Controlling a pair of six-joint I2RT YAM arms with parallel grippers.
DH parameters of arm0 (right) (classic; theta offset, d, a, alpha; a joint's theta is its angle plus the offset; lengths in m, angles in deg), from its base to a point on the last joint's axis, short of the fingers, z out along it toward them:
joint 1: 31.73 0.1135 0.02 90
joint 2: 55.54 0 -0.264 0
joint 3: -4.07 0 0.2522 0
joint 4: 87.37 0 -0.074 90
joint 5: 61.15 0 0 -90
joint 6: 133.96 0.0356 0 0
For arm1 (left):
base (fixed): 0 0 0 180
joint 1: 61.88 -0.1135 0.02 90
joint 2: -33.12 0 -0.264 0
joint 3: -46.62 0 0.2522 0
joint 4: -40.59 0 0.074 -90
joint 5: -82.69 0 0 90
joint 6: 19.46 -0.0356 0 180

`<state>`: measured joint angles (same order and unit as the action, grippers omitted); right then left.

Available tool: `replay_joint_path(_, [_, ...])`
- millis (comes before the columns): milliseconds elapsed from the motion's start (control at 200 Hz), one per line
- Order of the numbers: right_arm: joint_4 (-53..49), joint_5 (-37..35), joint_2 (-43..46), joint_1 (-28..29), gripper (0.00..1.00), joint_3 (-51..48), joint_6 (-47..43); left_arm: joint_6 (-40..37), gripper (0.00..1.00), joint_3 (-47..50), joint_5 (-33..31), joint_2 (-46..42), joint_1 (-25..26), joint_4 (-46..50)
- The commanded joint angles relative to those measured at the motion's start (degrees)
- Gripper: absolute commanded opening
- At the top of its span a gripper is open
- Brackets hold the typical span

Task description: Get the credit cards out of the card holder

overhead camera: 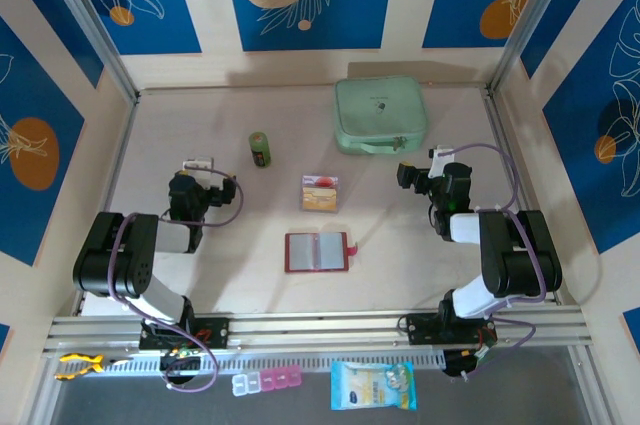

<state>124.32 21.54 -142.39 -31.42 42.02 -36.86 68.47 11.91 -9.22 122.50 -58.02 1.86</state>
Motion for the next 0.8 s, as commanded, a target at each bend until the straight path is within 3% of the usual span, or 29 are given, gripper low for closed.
replay_joint_path(0, [1.32, -0.43, -0.43, 0.3, 0.99, -0.71, -0.93, -0.83, 0.99, -0.95, 1.21, 0.26, -0.29, -0.31])
replay_joint_path(660, [1.32, -0.38, -0.47, 0.32, 0.99, -0.54, -1.07, -0.83, 1.0, -1.03, 1.19, 0.26, -0.27, -0.23])
replay_joint_path(795, [0.58, 8.04, -0.58, -1.43, 0.99, -0.19, -2.05, -0.83, 1.0, -1.03, 1.2, 0.31, -0.26, -0.22])
